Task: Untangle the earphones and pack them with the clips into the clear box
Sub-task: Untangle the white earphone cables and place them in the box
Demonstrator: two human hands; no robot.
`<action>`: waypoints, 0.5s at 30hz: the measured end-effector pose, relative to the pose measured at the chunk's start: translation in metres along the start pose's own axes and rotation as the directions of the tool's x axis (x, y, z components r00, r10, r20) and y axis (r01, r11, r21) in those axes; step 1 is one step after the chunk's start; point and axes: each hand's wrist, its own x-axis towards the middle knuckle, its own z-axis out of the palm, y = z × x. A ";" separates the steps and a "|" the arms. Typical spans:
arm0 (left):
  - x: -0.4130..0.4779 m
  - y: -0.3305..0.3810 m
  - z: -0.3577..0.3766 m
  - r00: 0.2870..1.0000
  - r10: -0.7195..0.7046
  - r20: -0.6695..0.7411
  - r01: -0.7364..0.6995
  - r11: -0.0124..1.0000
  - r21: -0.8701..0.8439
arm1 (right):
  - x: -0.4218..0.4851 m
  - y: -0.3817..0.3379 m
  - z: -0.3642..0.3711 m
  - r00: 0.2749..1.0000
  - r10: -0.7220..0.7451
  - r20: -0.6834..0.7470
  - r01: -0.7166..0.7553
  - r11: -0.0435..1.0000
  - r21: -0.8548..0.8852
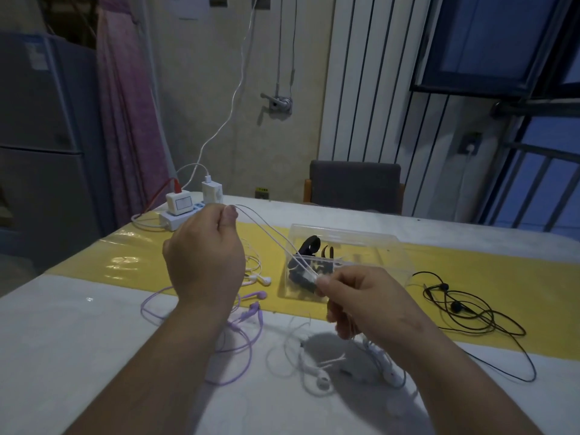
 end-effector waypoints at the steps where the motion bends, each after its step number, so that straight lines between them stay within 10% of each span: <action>1: 0.000 0.000 0.000 1.000 -0.009 0.006 0.009 1.000 0.001 | 0.001 0.001 0.000 1.000 0.000 -0.006 0.000 1.000 0.023; 11: -0.005 0.010 -0.002 0.970 0.192 0.147 -0.188 0.981 -0.038 | 0.006 0.001 0.007 0.996 -0.021 -0.086 0.046 0.950 0.310; 15: -0.010 0.014 -0.004 0.803 0.527 0.277 -0.469 0.847 -0.251 | 0.007 0.003 0.008 0.994 -0.037 -0.098 0.062 0.963 0.264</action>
